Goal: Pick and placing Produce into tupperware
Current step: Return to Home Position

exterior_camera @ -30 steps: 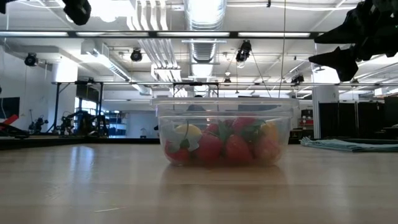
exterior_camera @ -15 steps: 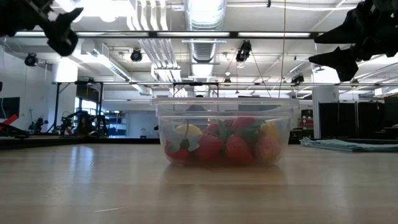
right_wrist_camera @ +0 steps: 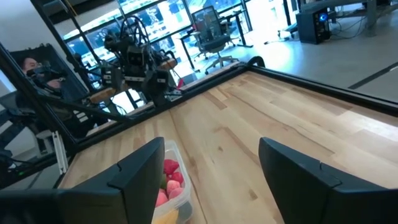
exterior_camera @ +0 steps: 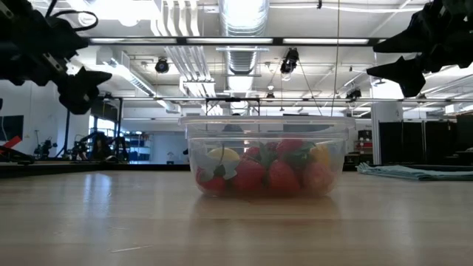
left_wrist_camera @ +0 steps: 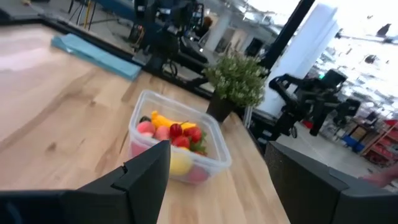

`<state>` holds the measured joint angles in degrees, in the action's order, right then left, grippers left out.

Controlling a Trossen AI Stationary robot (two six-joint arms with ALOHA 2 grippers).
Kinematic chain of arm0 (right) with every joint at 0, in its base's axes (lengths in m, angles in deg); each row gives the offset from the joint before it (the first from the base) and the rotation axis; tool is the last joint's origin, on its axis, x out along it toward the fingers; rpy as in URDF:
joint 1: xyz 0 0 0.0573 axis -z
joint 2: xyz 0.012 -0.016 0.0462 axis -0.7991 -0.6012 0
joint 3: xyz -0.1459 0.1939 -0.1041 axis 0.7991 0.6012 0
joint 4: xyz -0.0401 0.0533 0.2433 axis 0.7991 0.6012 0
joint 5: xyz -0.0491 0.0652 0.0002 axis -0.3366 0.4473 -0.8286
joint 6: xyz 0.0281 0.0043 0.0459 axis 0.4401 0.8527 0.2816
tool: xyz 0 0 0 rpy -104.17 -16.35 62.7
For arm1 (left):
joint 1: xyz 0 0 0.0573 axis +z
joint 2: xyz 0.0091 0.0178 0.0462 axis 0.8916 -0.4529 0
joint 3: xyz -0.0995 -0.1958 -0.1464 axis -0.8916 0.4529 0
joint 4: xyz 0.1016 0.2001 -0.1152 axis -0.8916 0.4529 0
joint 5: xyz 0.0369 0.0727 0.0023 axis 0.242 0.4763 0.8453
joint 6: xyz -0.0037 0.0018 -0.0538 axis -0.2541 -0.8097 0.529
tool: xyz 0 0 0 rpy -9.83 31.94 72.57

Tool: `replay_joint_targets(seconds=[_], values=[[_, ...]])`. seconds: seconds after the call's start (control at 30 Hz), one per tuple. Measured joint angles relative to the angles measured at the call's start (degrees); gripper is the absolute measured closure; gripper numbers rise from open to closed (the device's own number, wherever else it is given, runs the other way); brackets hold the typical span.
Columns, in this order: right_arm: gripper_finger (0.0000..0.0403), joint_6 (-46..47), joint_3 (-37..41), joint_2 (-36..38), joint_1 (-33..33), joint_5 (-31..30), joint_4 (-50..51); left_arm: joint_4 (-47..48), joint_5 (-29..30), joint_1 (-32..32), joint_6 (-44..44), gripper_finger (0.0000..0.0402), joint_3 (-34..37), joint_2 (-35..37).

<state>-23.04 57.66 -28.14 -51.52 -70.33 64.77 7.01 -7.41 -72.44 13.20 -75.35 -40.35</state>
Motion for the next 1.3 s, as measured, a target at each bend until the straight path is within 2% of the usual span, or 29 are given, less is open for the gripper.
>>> replay_joint_targets(seconds=[0.5, 1.3], values=[[0.015, 0.0, 0.0, -0.13, 0.0, 0.0, 0.1, -1.34, -0.01, 0.0, 0.0, 0.0152, 0.22, -6.81], [0.0151, 0.0, 0.0, -0.26, 0.0, 0.0, 0.09, -1.26, -0.02, 0.0, 0.0, 0.0152, 0.29, -10.5]])
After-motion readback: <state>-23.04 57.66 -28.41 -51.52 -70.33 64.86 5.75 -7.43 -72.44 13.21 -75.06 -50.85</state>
